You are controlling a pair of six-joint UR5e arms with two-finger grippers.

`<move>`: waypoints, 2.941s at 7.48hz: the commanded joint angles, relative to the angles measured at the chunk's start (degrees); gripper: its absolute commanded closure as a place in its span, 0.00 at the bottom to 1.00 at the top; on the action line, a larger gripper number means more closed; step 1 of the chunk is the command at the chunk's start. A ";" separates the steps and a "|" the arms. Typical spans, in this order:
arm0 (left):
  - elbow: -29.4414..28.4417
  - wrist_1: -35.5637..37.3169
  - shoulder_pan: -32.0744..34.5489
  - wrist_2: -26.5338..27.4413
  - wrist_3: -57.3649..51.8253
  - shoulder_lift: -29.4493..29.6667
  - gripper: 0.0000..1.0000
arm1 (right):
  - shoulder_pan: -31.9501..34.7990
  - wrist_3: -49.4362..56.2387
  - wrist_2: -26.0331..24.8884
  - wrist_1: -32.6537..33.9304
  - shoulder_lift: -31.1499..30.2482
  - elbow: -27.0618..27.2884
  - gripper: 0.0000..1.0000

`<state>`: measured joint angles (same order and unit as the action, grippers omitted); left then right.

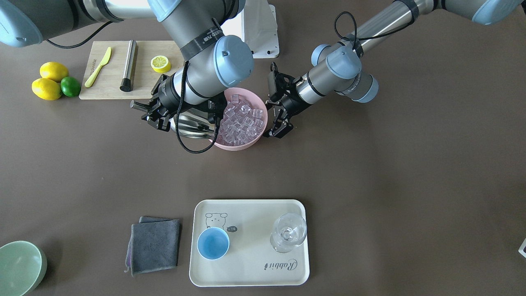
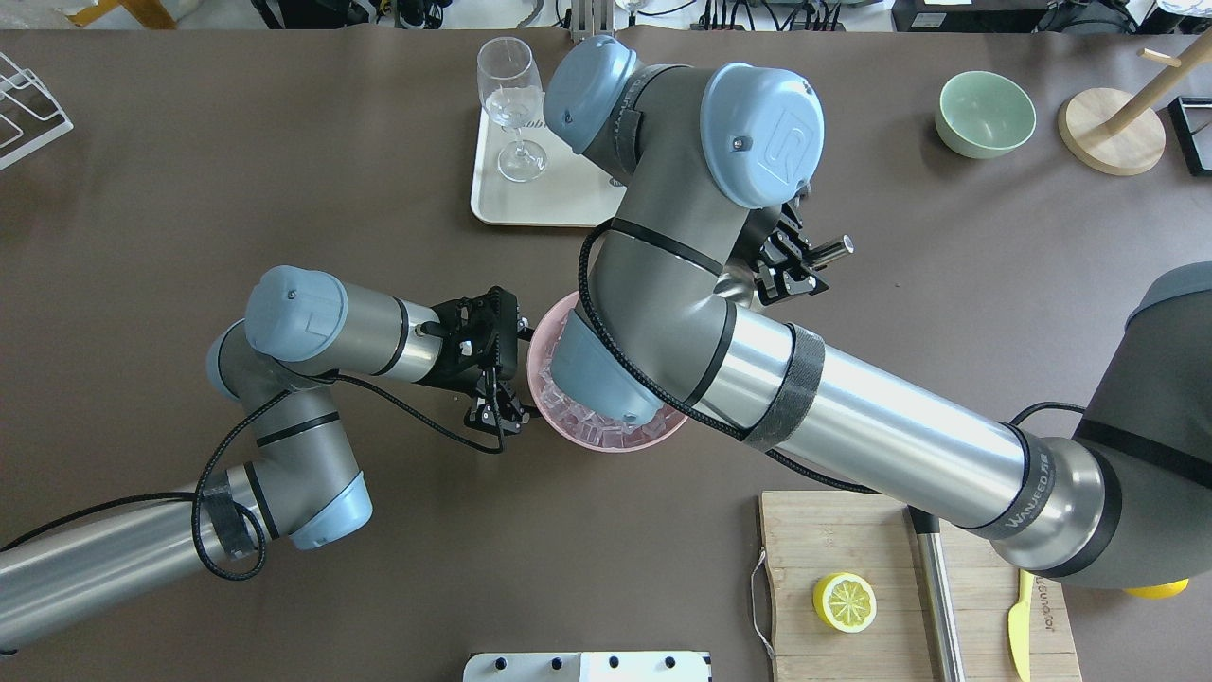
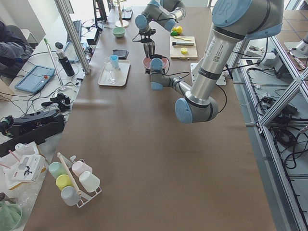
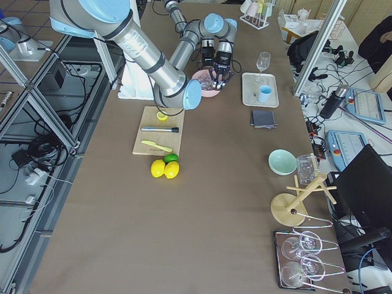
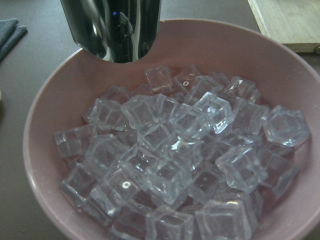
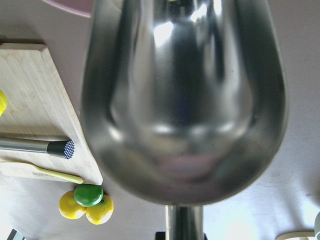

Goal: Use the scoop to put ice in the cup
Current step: 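Swing the scoop over the pink bowl and lower it into the ice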

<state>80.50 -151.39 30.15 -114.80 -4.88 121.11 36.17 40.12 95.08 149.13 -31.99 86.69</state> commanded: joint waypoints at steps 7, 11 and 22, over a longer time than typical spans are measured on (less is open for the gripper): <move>0.01 -0.40 0.08 0.19 -0.04 -0.44 0.02 | -4.44 -6.37 -1.83 6.52 2.01 -0.73 1.00; -0.17 -0.31 0.08 0.28 -0.04 -0.44 0.02 | -6.28 -8.66 -2.70 2.51 2.45 -1.61 1.00; -0.34 -0.31 0.08 0.19 -0.04 -0.53 0.02 | -9.27 -19.01 -6.75 -18.41 -9.21 6.10 1.00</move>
<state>80.28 -151.72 30.28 -114.53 -4.92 120.59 26.92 23.78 88.18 134.75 -36.43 88.27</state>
